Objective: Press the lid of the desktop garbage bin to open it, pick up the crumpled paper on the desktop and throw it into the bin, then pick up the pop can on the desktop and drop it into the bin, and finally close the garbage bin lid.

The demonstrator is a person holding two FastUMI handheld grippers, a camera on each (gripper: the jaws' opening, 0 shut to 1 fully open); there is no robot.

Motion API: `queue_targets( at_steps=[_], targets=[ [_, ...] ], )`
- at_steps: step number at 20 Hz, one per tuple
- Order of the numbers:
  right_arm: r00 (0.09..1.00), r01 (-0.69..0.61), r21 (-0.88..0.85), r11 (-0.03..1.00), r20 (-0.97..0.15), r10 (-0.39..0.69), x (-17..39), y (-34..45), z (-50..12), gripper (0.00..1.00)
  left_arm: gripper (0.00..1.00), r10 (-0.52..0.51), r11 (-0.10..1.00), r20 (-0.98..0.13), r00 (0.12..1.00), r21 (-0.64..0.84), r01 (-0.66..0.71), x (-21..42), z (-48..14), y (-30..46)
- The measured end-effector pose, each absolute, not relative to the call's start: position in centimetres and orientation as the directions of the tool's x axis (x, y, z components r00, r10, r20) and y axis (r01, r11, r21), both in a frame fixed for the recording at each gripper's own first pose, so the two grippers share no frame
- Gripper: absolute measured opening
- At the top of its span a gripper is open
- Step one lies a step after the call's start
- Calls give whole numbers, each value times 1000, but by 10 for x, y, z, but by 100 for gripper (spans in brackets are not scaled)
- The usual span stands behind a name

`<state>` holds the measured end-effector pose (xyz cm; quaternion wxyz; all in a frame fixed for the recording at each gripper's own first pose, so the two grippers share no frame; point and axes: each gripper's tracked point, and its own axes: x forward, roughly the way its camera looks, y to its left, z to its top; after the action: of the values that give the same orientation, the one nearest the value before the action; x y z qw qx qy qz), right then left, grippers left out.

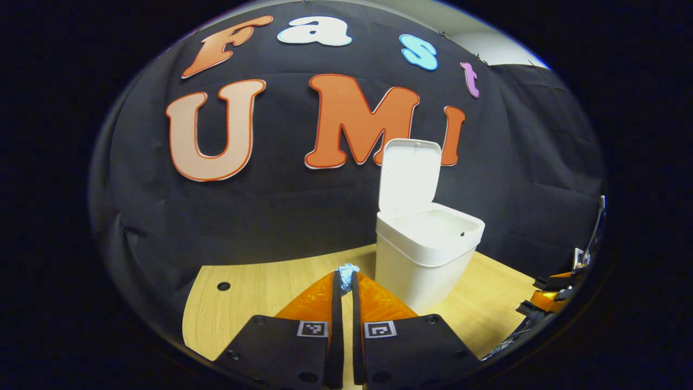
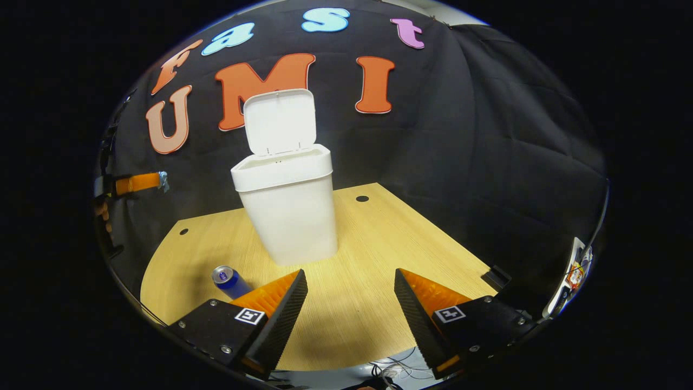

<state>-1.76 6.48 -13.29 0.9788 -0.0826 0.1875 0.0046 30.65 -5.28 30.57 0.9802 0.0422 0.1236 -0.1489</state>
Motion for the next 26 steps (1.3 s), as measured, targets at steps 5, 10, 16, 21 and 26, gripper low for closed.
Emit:
queue_targets(
  at_steps=[5,10,16,21,26],
  targets=[
    [928,2,-154,988,-369,-59,-28,45,-134,98,10,-367,919,-215,905,63,388,320,330,-111],
    [924,51,-147,988,-369,-102,-37,19,-132,98,10,-446,881,-202,872,75,467,338,340,-174],
    [908,130,-134,982,-381,-172,-49,-16,-135,98,10,-496,856,-240,834,29,517,362,319,-220],
    [897,161,-133,978,-393,-201,-55,-30,-139,98,24,-490,855,-281,825,31,518,374,300,-227],
    [895,149,-138,979,-401,-193,-52,-24,-141,98,53,-486,851,-287,826,60,522,374,292,-224]
  ],
)
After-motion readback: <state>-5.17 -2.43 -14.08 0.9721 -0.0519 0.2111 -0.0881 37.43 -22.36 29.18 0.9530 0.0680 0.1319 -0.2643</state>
